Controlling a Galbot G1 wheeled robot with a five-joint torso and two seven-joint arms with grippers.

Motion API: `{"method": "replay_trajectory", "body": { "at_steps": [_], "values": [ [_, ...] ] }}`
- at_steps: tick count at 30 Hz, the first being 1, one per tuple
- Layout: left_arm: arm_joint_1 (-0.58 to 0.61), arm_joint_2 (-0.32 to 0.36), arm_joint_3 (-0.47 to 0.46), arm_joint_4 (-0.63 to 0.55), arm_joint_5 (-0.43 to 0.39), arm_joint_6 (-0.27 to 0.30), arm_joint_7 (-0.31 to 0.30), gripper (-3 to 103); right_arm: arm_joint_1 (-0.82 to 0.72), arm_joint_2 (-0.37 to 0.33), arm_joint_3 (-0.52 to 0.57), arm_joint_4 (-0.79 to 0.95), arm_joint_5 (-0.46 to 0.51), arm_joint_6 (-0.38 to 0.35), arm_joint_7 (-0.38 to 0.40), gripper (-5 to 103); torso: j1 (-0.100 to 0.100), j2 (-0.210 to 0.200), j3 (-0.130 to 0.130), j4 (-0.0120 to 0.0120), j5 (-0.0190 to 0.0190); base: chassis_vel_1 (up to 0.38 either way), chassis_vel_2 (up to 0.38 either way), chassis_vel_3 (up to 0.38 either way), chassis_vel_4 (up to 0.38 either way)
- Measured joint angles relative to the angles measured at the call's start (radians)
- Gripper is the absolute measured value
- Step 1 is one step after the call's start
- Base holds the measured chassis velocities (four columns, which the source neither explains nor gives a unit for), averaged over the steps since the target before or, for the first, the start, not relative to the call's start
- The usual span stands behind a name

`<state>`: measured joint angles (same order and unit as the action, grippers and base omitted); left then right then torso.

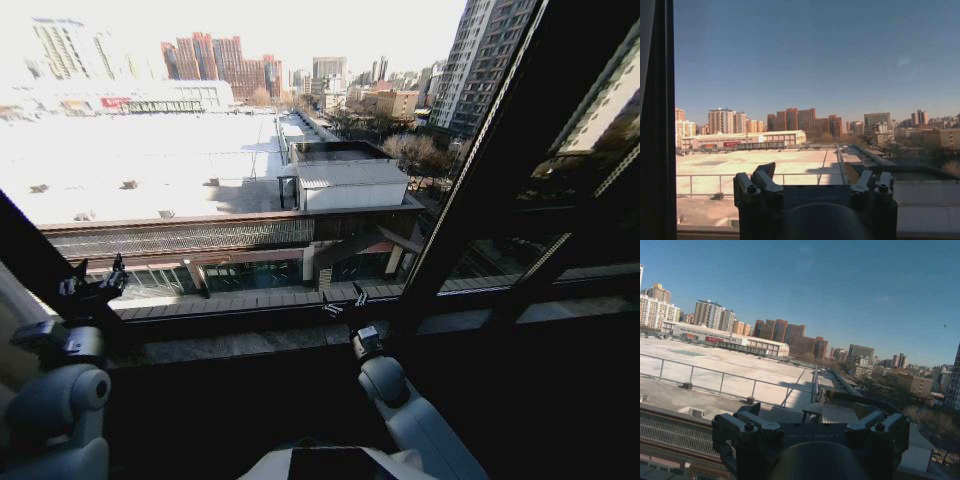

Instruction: Open the curtains by pulling them apart, changing their state from closed to fully open.

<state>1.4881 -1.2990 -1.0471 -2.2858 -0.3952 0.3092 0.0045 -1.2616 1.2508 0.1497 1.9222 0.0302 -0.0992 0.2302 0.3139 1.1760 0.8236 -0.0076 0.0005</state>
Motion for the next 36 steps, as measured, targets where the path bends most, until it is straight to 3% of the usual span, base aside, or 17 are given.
{"method": "replay_trajectory", "body": {
  "at_steps": [3, 5, 7, 22, 36],
  "values": [
    [0.029, -0.009, -0.001, 0.006, 0.007, -0.02, 0.02, 93, 0.002, -0.001, 0.008, 0.018, 0.021, -0.027, 0.012, 100, 0.0, 0.0, 0.0, 0.0, 0.0, 0.0, 0.0, 0.0, 0.0],
    [0.033, -0.009, -0.003, 0.011, 0.007, -0.024, 0.025, 93, 0.002, -0.002, 0.009, 0.024, 0.03, -0.039, 0.019, 100, 0.0, 0.0, 0.0, 0.0001, -0.0002, 0.0, 0.0, 0.0, 0.0],
    [0.042, -0.008, -0.01, 0.026, 0.008, -0.042, 0.035, 99, 0.001, -0.005, 0.016, 0.042, 0.049, -0.071, 0.028, 100, 0.0, 0.0, 0.0, 0.0001, -0.0002, 0.0, 0.0, 0.0, 0.0],
    [0.029, -0.014, 0.003, 0.051, 0.039, -0.054, 0.036, 100, 0.009, -0.017, 0.043, 0.039, 0.088, -0.096, 0.031, 100, 0.0, 0.0, 0.0, 0.0001, -0.0003, -0.032, -0.03, 0.033, 0.03],
    [0.02, -0.042, 0.01, 0.05, 0.074, -0.04, 0.035, 100, 0.046, -0.035, 0.047, 0.002, 0.124, -0.093, 0.026, 100, 0.0, 0.0, 0.0, 0.0, -0.0001, -0.234, -0.238, 0.24, 0.232]
  ]
}}
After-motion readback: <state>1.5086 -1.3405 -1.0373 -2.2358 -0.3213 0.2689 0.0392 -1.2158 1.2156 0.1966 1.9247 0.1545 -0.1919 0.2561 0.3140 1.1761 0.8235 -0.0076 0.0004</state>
